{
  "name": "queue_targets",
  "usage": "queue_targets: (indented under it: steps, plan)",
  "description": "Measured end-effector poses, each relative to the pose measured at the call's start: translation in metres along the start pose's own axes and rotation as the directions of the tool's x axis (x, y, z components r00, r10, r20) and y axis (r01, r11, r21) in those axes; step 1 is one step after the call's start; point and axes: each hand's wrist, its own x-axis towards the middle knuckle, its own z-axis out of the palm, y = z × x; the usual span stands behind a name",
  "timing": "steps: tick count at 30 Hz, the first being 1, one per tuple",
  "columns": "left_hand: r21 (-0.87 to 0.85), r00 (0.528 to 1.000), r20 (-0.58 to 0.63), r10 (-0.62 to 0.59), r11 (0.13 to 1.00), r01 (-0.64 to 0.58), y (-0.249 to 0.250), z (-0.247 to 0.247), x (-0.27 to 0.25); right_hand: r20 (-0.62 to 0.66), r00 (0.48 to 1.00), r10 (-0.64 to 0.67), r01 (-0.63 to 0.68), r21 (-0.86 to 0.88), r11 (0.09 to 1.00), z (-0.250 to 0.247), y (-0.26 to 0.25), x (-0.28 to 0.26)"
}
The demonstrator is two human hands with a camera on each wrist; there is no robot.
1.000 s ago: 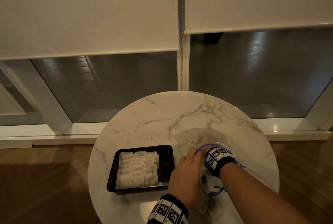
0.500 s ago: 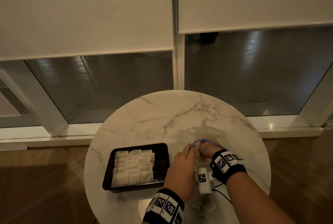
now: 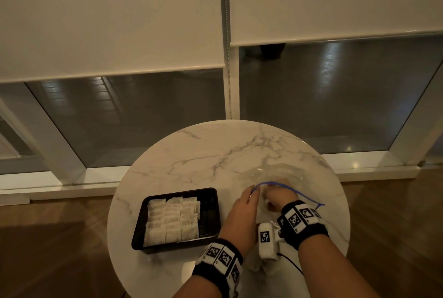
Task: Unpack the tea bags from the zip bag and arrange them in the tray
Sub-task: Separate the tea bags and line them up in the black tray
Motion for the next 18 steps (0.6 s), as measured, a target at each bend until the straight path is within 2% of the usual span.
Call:
queue_targets:
  steps: [3, 5, 7, 11, 14, 18]
  plan:
    - [-0.028, 1.0, 0.014, 0.02, 0.999, -0.02, -0.005, -0.002, 0.001, 0.003, 0.99, -0.14, 0.14, -0.035, 0.99, -0.004, 0.004, -0.007]
    - [-0.027, 1.0, 0.015, 0.022, 0.999, -0.022, -0.009, -0.001, 0.003, -0.018, 0.987, -0.158, 0.156, -0.09, 0.984, -0.005, 0.005, -0.013]
    - [-0.01, 1.0, 0.008, 0.008, 1.0, -0.008, -0.012, 0.0, 0.006, -0.019, 0.986, -0.168, 0.168, -0.002, 0.986, -0.005, 0.005, -0.017]
    - [0.049, 0.996, -0.042, -0.077, 0.996, 0.079, -0.011, -0.003, 0.014, -0.203, 0.937, -0.283, 0.306, 0.091, 0.948, 0.002, 0.009, -0.021]
    - [0.061, 0.993, -0.035, -0.109, 0.992, 0.111, -0.011, -0.004, 0.019, -0.221, 0.92, -0.324, 0.353, 0.104, 0.93, 0.0, 0.013, -0.03]
    - [0.16, 0.99, -0.011, -0.142, 0.977, 0.142, -0.01, -0.009, 0.013, -0.188, 0.912, -0.364, 0.401, 0.23, 0.886, -0.009, 0.019, -0.051]
